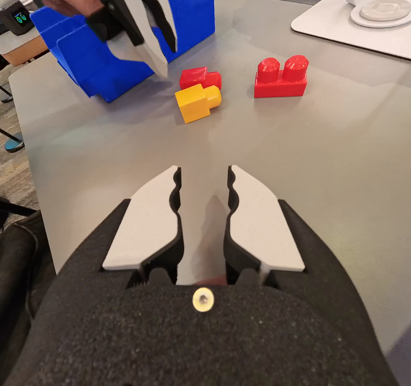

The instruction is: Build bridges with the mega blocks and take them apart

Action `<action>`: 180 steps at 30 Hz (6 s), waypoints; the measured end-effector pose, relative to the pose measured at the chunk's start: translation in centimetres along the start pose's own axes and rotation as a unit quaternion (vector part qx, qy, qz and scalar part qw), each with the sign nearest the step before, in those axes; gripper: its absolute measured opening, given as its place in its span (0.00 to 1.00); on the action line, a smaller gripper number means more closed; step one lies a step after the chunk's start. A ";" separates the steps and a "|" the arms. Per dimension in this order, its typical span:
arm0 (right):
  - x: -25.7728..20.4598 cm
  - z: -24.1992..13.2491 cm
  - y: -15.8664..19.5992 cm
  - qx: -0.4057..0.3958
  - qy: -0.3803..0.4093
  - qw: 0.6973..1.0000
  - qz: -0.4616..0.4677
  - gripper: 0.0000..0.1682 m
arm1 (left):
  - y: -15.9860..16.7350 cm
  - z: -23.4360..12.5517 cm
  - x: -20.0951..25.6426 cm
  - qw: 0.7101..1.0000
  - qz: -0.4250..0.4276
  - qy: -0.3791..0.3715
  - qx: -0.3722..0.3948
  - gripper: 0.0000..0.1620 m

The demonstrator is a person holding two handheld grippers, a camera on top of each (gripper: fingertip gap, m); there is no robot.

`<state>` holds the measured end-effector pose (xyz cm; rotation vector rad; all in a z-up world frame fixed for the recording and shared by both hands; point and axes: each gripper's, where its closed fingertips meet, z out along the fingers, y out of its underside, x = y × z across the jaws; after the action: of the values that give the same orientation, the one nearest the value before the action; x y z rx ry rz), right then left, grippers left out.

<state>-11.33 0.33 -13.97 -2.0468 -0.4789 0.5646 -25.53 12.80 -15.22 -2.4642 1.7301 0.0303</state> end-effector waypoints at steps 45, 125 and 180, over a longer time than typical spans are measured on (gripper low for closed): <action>0.2 0.1 0.3 -0.011 0.000 1.000 0.000 0.23 | -3.3 3.9 3.2 0.985 -0.086 0.008 0.147 0.47; -1.5 1.4 -4.4 -0.042 -0.169 0.981 0.085 0.21 | -6.4 -3.0 10.9 0.826 0.258 -0.288 0.411 0.46; 0.0 2.6 -4.9 0.060 -0.244 0.944 0.213 0.20 | -5.2 -5.7 11.1 0.851 0.129 -0.119 0.495 0.43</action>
<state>-13.32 4.52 -10.94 -1.8905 -0.2681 1.3478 -17.16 3.52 -10.09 -1.4044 1.4123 -0.4057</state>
